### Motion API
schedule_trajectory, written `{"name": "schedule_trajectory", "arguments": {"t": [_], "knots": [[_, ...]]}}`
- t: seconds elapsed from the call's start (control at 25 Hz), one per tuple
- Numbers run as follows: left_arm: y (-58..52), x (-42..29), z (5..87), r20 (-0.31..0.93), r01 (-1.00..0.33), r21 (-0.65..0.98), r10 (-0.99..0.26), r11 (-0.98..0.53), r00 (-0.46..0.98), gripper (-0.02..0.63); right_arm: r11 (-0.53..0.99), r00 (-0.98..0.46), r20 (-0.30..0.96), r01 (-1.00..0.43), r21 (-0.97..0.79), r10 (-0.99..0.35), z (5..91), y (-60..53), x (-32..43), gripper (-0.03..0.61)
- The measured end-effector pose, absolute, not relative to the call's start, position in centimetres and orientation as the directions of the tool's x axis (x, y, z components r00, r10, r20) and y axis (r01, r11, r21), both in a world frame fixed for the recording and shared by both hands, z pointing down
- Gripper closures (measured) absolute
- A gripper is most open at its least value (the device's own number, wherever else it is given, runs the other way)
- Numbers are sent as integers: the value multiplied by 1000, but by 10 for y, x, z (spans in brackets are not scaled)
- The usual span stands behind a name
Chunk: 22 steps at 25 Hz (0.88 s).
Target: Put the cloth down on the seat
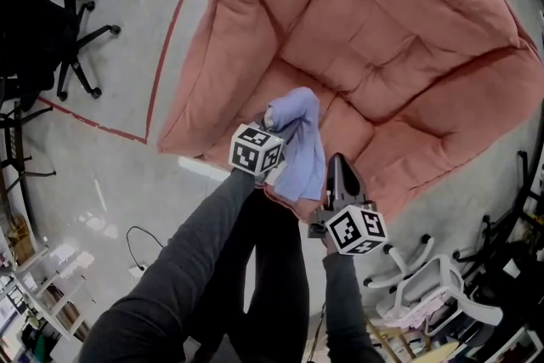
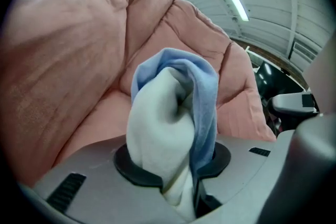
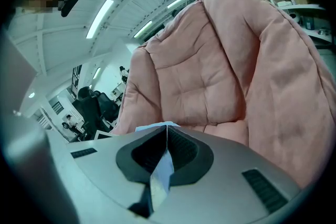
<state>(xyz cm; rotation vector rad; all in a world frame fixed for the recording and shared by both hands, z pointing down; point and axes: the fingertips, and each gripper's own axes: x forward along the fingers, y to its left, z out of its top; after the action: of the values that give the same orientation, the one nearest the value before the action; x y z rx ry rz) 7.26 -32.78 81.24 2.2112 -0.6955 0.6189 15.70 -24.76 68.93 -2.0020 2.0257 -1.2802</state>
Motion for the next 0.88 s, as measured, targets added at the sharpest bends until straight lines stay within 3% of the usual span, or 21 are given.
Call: {"name": "schedule_trajectory", "arguments": {"t": [0.36, 0.68, 0.76, 0.88], "knots": [[-343, 66, 839, 609, -636, 575, -250, -514, 753, 474, -187, -150, 511, -815, -549, -846, 689, -245, 167, 566], [-351, 63, 849, 663, -658, 540, -216, -525, 717, 434, -178, -155, 506, -817, -548, -848, 685, -242, 165, 566], [-351, 62, 849, 671, -669, 529, -225, -522, 706, 415, -171, -158, 501, -818, -550, -851, 683, -242, 163, 566], [-352, 54, 852, 692, -701, 507, -248, -502, 678, 325, -163, -162, 491, -817, -553, -856, 680, -244, 160, 566]]}}
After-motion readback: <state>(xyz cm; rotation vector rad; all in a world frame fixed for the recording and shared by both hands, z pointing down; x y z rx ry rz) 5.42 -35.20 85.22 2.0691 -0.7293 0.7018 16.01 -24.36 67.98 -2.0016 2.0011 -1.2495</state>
